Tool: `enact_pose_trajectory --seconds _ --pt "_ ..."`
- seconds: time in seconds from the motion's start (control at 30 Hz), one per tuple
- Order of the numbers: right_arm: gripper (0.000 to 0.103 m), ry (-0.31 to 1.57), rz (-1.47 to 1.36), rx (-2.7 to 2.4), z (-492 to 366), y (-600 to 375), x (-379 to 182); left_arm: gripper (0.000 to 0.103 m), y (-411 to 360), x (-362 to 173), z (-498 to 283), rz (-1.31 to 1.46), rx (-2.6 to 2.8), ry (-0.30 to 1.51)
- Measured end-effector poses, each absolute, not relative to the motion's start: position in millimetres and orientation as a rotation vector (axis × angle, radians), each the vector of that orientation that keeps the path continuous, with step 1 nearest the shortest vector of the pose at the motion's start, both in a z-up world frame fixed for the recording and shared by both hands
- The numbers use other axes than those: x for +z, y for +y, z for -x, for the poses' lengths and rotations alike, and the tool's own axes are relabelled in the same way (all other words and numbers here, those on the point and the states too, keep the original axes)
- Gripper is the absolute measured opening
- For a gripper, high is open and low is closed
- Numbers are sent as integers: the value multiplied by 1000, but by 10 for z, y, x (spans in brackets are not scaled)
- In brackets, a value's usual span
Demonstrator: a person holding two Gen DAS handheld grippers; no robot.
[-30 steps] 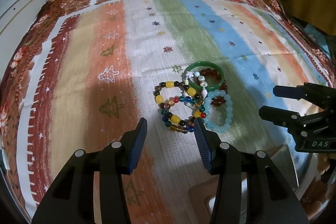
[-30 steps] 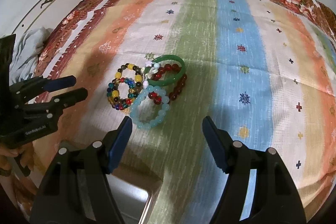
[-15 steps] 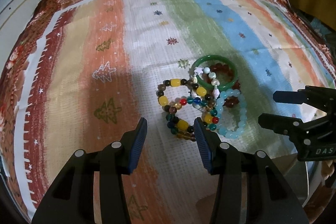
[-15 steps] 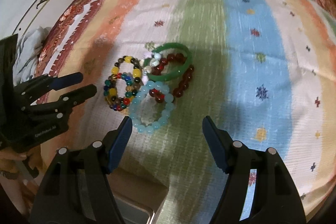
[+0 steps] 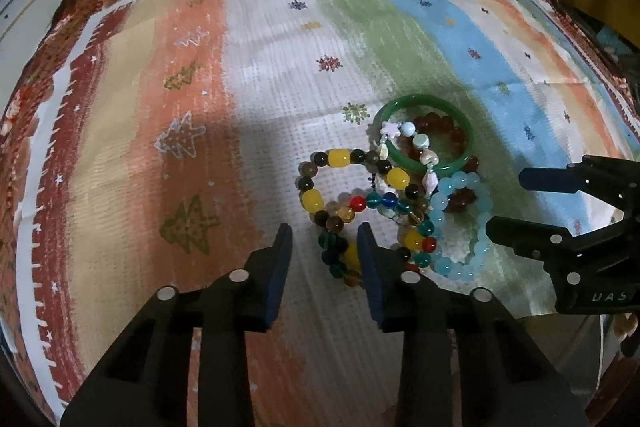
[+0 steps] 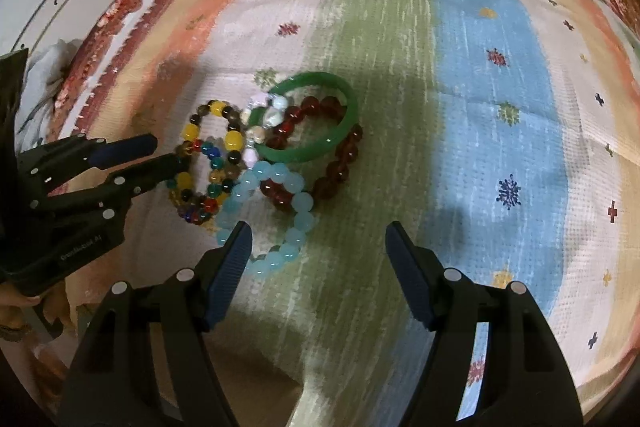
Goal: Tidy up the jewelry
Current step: 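Grasp the multicolour beaded bracelet with the left tool while the right grasps the light-blue bracelet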
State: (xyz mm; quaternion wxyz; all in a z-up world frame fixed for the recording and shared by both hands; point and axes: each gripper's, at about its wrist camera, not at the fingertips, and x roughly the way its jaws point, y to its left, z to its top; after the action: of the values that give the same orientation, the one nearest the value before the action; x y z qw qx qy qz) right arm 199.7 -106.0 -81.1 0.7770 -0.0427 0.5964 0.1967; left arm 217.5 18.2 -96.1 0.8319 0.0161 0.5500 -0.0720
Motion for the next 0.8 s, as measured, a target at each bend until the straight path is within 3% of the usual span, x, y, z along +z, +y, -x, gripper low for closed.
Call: enact_pose_trajectory --seconds 0.27,0.47,0.53,0.8 --pt "53 1323 86 427 -2072 -1034 -914 18 176 -1052 -2228 -36 -175 1182" --pt "34 1331 98 440 -2083 -1021 -955 12 146 -1055 -2223 -46 -191 1179" --pt "20 1337 93 449 -2084 -1011 -965 10 146 -1059 -2229 -42 -195 1180" --pt "14 1326 120 498 -2011 -971 -905 9 150 -1008 -2173 -48 -191 1166"
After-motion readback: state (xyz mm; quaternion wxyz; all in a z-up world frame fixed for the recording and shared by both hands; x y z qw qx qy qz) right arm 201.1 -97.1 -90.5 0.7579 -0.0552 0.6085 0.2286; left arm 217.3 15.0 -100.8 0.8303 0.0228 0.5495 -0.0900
